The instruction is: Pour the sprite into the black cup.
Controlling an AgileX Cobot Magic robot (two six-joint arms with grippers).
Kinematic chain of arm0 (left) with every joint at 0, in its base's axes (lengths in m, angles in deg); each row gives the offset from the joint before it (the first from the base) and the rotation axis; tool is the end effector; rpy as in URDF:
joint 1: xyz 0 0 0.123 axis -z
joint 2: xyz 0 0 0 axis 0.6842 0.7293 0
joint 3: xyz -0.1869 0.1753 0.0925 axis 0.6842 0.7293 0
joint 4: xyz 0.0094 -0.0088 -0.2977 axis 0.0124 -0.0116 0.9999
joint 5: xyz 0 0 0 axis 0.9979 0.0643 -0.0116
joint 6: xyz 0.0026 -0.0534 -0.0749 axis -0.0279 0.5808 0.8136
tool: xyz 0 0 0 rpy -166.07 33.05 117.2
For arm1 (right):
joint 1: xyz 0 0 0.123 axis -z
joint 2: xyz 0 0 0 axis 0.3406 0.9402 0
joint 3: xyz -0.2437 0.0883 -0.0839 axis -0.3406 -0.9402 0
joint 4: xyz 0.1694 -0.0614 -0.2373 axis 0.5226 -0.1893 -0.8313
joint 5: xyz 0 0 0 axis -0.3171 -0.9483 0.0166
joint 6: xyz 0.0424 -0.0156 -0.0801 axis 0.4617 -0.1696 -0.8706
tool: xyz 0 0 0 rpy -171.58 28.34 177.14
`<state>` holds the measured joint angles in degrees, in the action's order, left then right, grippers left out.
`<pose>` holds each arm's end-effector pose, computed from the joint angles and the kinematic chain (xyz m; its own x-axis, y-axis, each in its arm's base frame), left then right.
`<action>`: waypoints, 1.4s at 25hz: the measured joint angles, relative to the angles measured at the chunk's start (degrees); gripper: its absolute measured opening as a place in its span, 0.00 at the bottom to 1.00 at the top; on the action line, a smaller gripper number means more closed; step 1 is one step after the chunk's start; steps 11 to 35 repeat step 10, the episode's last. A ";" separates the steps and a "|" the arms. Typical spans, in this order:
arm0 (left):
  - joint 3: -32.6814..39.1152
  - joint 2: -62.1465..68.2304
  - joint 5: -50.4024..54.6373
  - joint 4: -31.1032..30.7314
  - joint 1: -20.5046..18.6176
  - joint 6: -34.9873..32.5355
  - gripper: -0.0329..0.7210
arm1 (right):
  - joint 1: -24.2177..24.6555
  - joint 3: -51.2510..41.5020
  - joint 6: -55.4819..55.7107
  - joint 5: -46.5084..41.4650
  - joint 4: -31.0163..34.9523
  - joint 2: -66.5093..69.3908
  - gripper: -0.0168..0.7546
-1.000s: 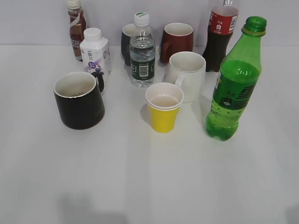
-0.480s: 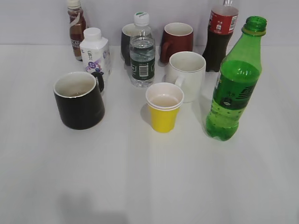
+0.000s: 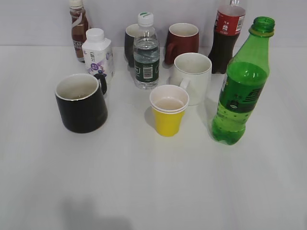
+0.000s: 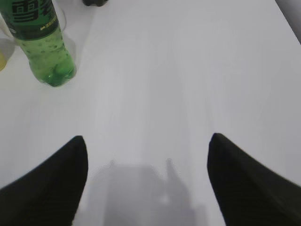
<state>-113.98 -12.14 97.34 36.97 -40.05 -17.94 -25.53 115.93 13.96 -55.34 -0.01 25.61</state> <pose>0.0458 0.0062 0.3055 -0.4352 0.0548 -0.8987 -0.0168 0.9975 0.0689 0.0492 0.0024 0.3012 -0.4290 -0.0450 -0.9022 -0.0757 0.9970 -0.0138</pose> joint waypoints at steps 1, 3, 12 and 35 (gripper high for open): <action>0.00 0.00 0.00 0.00 0.00 0.00 0.36 | 0.00 0.00 0.00 0.00 0.00 0.00 0.79; 0.00 0.00 0.00 0.00 0.00 0.00 0.36 | 0.00 0.00 0.00 0.00 0.00 0.00 0.79; 0.00 0.00 0.00 0.00 0.00 0.00 0.36 | 0.00 0.00 0.00 0.00 0.00 0.00 0.79; 0.00 0.00 0.00 0.00 0.00 0.00 0.36 | 0.00 0.00 0.00 0.00 0.00 0.00 0.79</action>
